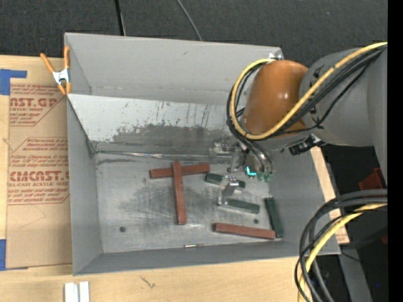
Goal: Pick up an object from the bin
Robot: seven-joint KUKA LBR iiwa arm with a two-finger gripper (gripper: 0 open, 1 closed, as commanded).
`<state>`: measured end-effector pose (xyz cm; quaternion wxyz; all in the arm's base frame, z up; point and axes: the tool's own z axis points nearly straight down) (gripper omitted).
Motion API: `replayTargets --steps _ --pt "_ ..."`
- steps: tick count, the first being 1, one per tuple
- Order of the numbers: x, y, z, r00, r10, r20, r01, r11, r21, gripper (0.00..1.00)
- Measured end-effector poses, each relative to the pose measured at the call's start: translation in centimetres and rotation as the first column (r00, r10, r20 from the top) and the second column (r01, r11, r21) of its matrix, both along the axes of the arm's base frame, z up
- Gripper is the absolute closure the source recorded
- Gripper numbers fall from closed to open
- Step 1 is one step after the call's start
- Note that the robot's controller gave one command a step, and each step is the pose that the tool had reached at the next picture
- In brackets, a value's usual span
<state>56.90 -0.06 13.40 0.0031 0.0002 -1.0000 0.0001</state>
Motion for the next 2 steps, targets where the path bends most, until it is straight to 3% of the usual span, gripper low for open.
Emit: replayTargets --steps 1,2 --pt "0.2 0.0 0.4 1.0 0.0 0.008 0.0 1.0 0.0 0.0" --pt "0.2 -1.5 -1.5 0.999 -0.05 0.007 0.05 0.999 0.001 0.0"
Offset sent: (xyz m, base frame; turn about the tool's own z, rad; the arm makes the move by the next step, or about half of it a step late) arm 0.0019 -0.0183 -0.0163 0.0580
